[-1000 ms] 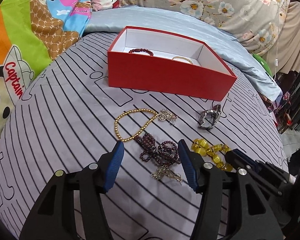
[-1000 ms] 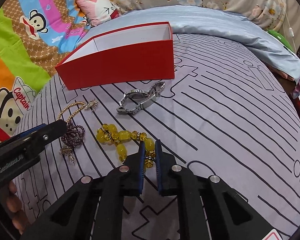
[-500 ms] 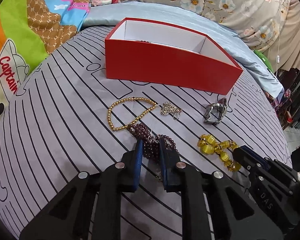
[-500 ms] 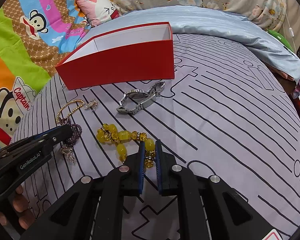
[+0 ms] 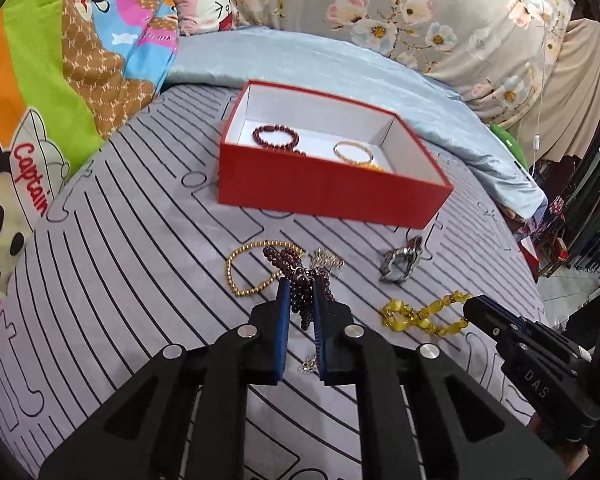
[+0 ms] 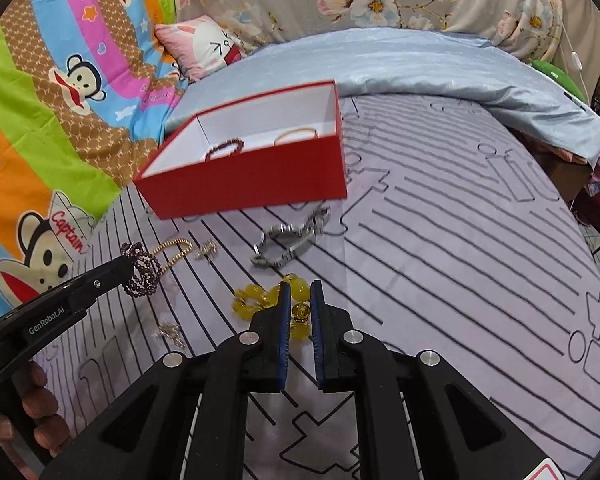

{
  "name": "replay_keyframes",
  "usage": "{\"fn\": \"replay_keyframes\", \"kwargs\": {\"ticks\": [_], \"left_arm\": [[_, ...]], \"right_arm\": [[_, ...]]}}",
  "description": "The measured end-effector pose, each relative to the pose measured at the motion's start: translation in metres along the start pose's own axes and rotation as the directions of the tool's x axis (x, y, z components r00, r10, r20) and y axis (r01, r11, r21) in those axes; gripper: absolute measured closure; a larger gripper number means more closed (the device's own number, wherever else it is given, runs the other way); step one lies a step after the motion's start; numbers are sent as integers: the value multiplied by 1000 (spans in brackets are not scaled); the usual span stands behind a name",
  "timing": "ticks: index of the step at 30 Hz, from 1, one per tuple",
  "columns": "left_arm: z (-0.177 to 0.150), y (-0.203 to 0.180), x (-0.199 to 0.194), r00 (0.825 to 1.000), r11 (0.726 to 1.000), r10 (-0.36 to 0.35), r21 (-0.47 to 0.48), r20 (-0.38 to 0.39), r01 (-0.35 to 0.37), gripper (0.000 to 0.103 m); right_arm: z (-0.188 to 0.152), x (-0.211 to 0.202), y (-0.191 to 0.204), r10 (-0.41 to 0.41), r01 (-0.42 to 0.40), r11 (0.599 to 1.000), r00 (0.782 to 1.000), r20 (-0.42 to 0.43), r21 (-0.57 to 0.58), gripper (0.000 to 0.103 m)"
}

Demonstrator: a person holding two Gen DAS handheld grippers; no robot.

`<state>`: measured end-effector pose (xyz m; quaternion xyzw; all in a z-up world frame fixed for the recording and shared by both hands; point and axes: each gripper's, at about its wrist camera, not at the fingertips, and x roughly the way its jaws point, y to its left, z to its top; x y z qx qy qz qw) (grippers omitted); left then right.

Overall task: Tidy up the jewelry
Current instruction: 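Carry the yellow crystal bracelet and purple beads into the red box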

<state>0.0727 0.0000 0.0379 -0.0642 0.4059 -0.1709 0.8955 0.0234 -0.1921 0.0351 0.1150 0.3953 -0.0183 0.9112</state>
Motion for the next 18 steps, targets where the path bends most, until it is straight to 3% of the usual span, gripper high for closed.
{"fn": "replay_keyframes", "kwargs": {"ticks": [11,18], "left_arm": [[33,-6,-24,998,1000,-8,27,68,6,93],[64,-10,-25,992,998,3,59,123,-10,93]], "right_arm": [[39,-36,2,17,-15,1000,993,115,-15,94],[78,-38,10,51,-46,998,983,179,-32,94]]}}
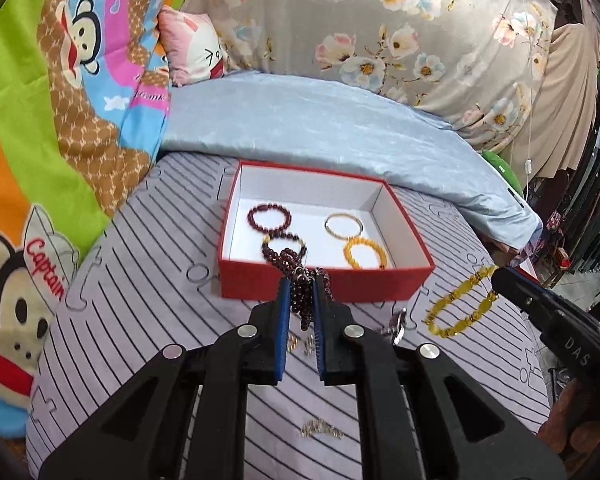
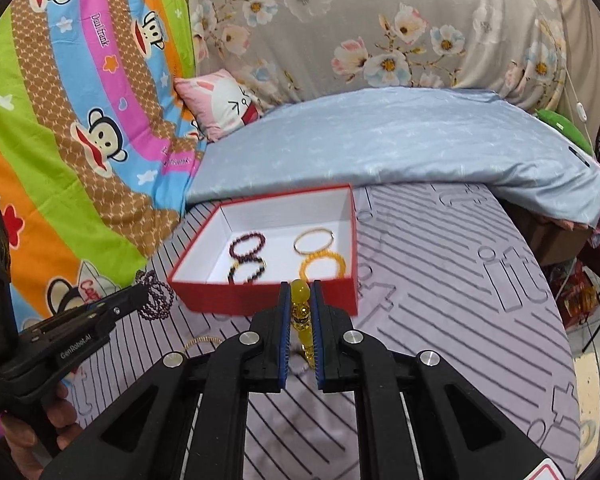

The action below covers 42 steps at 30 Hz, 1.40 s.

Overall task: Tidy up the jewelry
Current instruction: 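Carry the yellow crystal bracelet and purple beads into the red box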

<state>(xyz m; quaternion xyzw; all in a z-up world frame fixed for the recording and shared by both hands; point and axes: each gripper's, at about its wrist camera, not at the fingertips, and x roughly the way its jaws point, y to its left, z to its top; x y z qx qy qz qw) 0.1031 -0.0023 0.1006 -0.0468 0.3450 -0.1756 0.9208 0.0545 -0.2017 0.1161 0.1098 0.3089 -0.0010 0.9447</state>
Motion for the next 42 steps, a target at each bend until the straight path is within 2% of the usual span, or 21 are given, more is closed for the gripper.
{"fn": "replay_keyframes", "kwargs": {"ticks": [7,14,26,39,42], "left_arm": [[34,-4,24,999,999,33,33,34,-34,93],[54,-1,58,998,998,51,47,25,-52,93],[50,7,111,997,997,70,45,-44,-68,93],[44,12,137,992,996,84,50,-91,-80,92],[43,12,140,991,995,87,50,-97,-83,90]], "right_arm": [[35,29,14,15,-14,999,1000,26,-37,94],[57,68,29,43,-42,997,999,10,-61,94],[47,126,32,70,-73,997,994,-82,-39,94],[38,150,33,59,-65,997,991,-122,-41,94],[37,152,34,52,-59,997,991,-119,-56,92]]}}
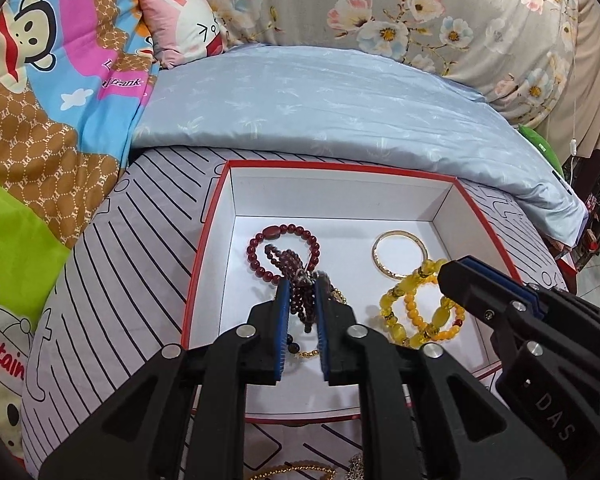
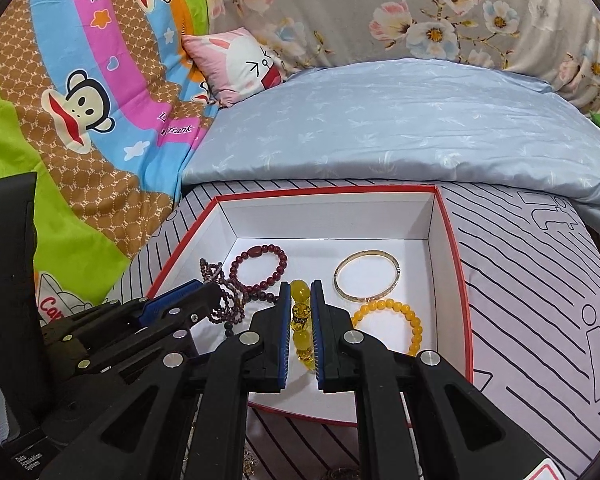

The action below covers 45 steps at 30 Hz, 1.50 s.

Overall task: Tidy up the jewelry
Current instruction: 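Carry the yellow crystal bracelet and purple beads into the red box, then open both tools and move them back toward the remaining jewelry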

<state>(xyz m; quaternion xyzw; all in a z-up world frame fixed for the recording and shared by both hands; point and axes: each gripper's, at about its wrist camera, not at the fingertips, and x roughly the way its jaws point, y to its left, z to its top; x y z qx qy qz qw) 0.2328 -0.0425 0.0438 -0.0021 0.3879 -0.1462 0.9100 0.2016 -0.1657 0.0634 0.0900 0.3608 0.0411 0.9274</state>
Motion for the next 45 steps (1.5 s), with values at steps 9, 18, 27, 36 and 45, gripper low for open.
{"fn": "replay_keyframes", "kwargs": {"ticks": [9,18,27,36,45], "left_arm": [[-1,9,-13,999,1000,22,-23,34,-22,68],[-16,23,-49,997,999,18,-47,72,-15,66],[-56,30,-77,998,997,18,-77,53,-14,65],[-113,32,-79,1000,996,18,-85,-24,-20,65],[-135,27,-75,998,996,21,-86,-55,-26,52]], "right_arm": [[-3,-19,-3,-41,42,999,998,45,-15,73],[-26,-50,-26,-64,62,997,997,45,40,73],[-74,-66,-33,-83,84,995,996,-27,52,73],[-117,-72,-34,-71,79,994,993,-96,80,73],[-144,-74,-29,-58,70,994,989,-139,82,73]]}}
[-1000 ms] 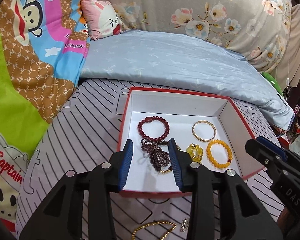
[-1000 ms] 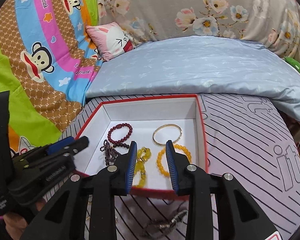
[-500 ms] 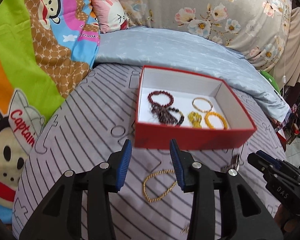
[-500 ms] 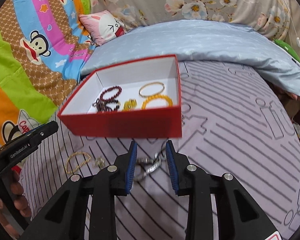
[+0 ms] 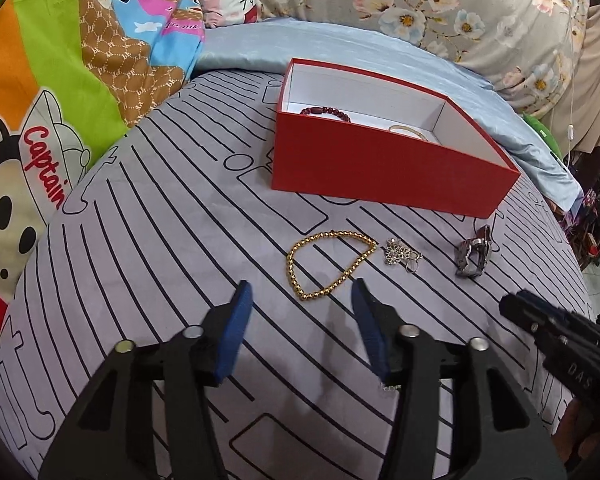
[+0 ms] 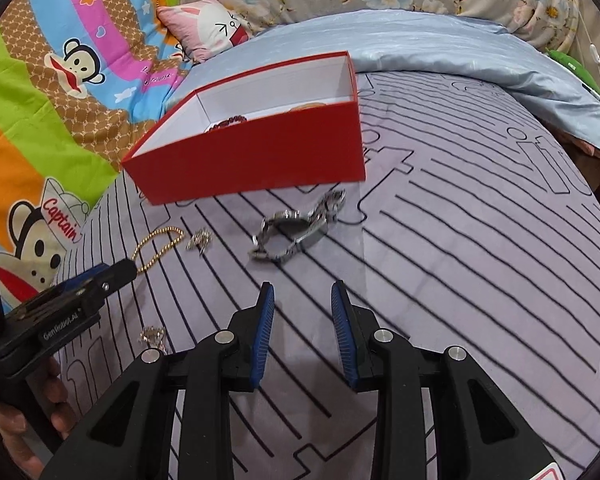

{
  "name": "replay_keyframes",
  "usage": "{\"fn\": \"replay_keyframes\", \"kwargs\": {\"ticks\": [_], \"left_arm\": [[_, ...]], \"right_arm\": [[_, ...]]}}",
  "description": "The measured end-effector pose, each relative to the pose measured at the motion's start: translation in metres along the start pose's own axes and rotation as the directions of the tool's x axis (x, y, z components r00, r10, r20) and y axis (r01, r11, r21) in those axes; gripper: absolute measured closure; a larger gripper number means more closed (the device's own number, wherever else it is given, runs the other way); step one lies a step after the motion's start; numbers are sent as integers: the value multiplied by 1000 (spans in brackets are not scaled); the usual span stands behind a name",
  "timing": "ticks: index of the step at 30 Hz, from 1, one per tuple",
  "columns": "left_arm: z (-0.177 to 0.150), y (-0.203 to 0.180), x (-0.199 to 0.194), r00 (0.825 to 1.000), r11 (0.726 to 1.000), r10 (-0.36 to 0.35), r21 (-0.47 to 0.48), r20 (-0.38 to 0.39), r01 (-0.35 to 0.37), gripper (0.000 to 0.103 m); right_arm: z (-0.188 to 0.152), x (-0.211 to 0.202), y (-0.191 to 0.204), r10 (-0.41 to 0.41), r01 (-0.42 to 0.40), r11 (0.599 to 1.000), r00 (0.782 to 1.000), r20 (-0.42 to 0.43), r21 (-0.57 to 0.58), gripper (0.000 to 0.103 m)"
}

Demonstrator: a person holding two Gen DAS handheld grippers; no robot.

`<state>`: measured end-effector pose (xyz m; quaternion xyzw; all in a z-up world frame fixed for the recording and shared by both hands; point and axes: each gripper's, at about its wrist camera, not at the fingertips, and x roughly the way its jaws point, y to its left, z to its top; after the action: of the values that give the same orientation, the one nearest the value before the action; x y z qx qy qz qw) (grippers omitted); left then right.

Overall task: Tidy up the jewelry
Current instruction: 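Open both tools and move them back toward the remaining jewelry, then grasp the silver watch with the right tool while the left tool grasps the gold chain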

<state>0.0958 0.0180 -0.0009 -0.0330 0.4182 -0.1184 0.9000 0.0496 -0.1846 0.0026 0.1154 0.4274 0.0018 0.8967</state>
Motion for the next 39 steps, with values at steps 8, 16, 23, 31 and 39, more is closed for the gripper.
{"fn": "replay_keyframes", "kwargs": {"ticks": [8,16,23,31,39], "left_arm": [[18,3,18,999,999,36,-5,5,-36,54],[21,-3,29,997,996,74,41,-15,-74,77],[22,3,29,999,999,50,11,-12,-50,99],[20,6,21,999,999,33,-10,21,-33,100],[20,7,25,1000,1000,22,-13,-4,-22,100]], "right_arm": [[-7,2,-1,5,-5,1000,1000,0,3,73],[-7,2,0,-1,1,1000,1000,5,-5,73],[-8,3,1,3,-3,1000,1000,7,-2,72],[8,3,-1,29,-30,999,999,22,37,72],[28,24,7,40,-40,995,999,4,89,57]]}}
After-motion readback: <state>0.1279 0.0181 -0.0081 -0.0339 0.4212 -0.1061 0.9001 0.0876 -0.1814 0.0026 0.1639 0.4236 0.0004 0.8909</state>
